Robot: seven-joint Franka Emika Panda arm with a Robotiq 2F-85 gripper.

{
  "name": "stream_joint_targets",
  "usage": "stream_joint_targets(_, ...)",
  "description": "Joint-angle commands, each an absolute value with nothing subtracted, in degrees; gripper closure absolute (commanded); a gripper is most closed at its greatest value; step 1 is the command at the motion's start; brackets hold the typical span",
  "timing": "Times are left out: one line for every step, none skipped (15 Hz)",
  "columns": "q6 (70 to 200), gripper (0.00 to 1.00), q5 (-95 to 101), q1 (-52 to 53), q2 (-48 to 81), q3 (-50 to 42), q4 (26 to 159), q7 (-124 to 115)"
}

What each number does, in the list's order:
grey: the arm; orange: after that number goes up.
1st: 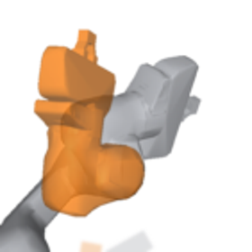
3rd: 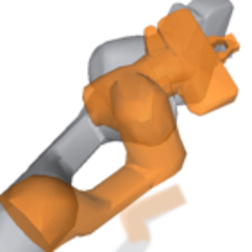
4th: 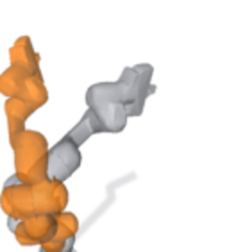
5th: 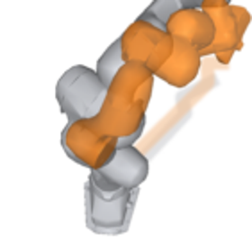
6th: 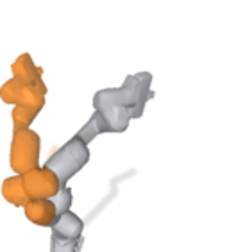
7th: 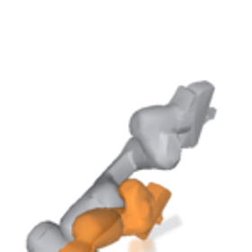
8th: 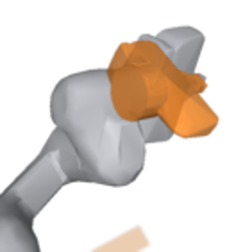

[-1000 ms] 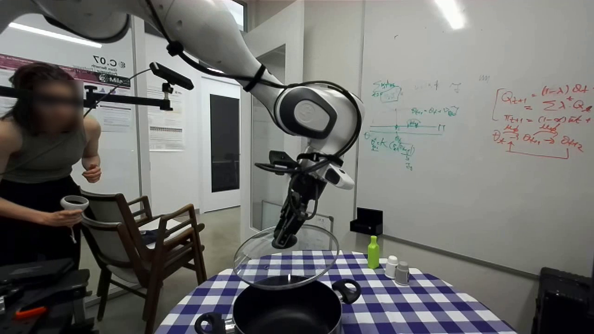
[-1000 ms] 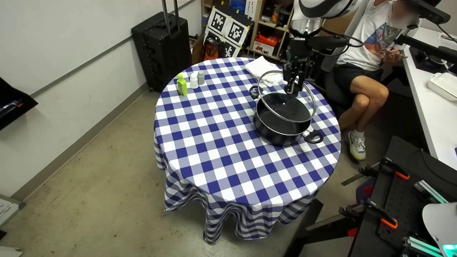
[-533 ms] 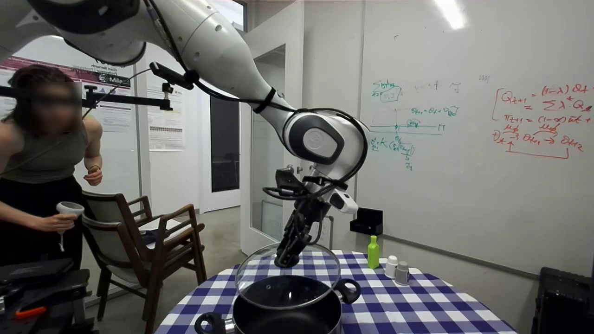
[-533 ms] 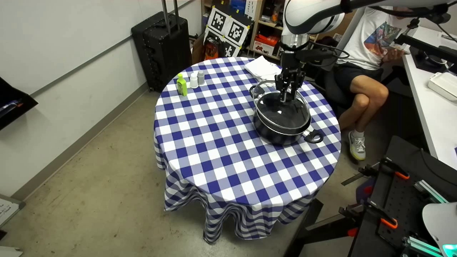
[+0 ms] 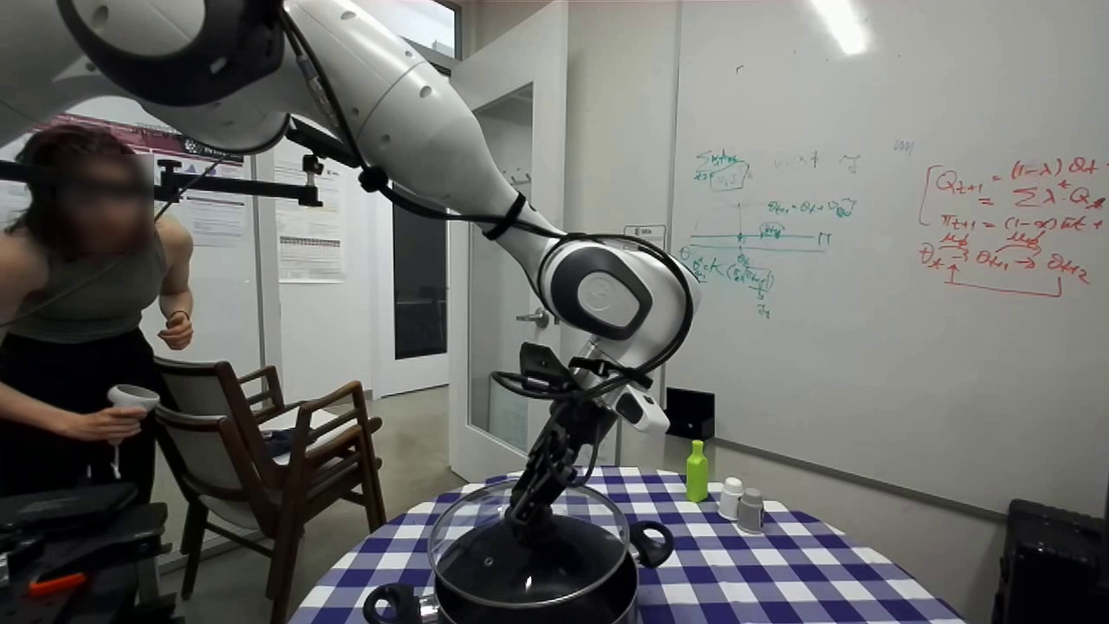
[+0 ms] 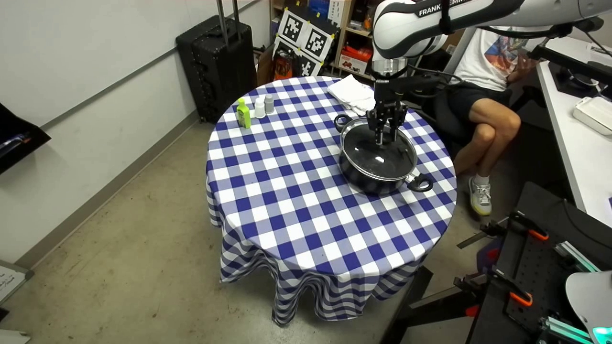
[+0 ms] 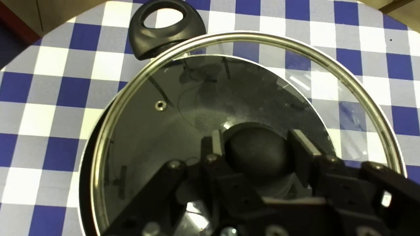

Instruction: Put the glass lid on the black pot.

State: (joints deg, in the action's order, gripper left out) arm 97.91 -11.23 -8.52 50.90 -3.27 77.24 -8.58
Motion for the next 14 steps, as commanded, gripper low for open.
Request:
stream_joint_targets(93.9,0.74,-11.0,-8.6,53.1,-3.9,71.8,-10.7)
stream_joint_targets(93.8,0.74,-11.0,-8.7,53.4,-4.2,71.2,-10.9)
stream_joint_targets(93.6,0.74,-11.0,-9.0,53.8,-4.4,70.7,-11.1)
stream_joint_targets(93.5,0.74,-11.0,-9.2,54.1,-4.6,70.2,-11.3)
stream_joint_targets(93.4,0.74,-11.0,-9.3,54.1,-4.8,70.0,-11.5)
stream_joint_targets(93.3,0.74,-11.0,-9.5,54.4,-4.9,69.8,-11.6)
stream_joint_targets(93.1,0.74,-11.1,-9.7,54.5,-4.9,69.6,-11.6)
stream_joint_targets(93.1,0.74,-11.3,-9.8,54.5,-4.7,69.8,-11.4)
stream_joint_targets(93.3,0.74,-11.5,-9.8,54.6,-4.6,69.9,-11.5)
stream_joint_targets(93.4,0.74,-11.6,-9.8,54.8,-4.5,70.1,-11.6)
stream_joint_targets(93.4,0.74,-11.7,-9.7,55.0,-4.4,70.2,-11.6)
stream_joint_targets(93.4,0.74,-11.8,-9.7,55.1,-4.3,70.3,-11.6)
stream_joint_targets(93.5,0.74,-11.8,-9.6,55.3,-4.2,70.4,-11.6)
stream_joint_targets(93.5,0.74,-11.9,-9.6,55.4,-4.1,70.5,-11.6)
